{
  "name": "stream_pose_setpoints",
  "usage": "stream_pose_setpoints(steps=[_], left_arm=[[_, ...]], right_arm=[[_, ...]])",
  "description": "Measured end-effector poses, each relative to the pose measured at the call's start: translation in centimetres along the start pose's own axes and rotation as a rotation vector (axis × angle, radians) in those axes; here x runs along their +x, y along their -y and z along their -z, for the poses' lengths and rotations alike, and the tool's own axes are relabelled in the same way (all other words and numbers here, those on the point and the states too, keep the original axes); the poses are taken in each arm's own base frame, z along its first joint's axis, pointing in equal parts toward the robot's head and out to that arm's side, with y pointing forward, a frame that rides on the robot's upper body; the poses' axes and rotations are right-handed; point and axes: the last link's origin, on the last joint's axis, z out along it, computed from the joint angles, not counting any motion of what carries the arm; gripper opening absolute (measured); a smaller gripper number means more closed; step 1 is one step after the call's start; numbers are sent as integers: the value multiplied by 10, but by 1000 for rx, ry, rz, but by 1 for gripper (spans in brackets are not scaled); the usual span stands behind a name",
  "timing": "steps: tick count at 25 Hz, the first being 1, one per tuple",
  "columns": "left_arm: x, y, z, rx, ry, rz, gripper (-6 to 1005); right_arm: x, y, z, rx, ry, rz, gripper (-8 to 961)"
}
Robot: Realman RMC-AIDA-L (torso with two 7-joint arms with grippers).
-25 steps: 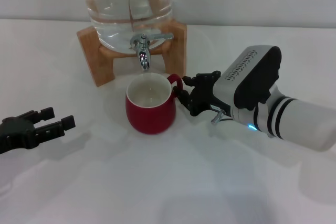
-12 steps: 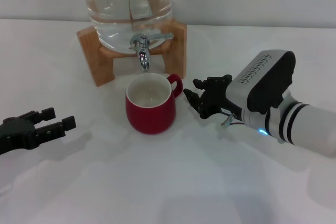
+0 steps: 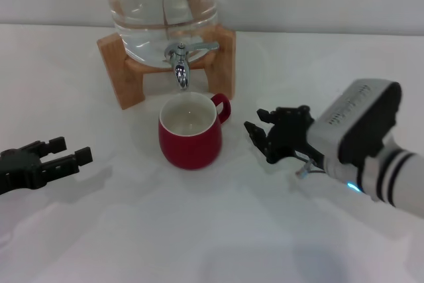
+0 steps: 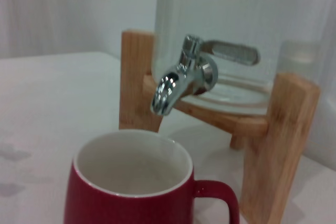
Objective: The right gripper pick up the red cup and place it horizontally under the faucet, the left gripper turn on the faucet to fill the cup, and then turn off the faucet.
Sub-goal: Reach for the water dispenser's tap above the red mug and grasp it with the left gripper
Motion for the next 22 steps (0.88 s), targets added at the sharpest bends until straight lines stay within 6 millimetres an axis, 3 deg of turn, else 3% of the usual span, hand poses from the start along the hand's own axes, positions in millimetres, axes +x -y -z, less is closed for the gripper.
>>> stream_pose_setpoints(steps=[10, 22], left_arm=[[2, 0, -2, -1, 2, -5, 882], [4, 0, -3, -4, 4, -1, 881]], right_arm=[[11, 10, 46, 90, 0, -159, 416], [28, 16, 78, -63, 154, -302, 432]])
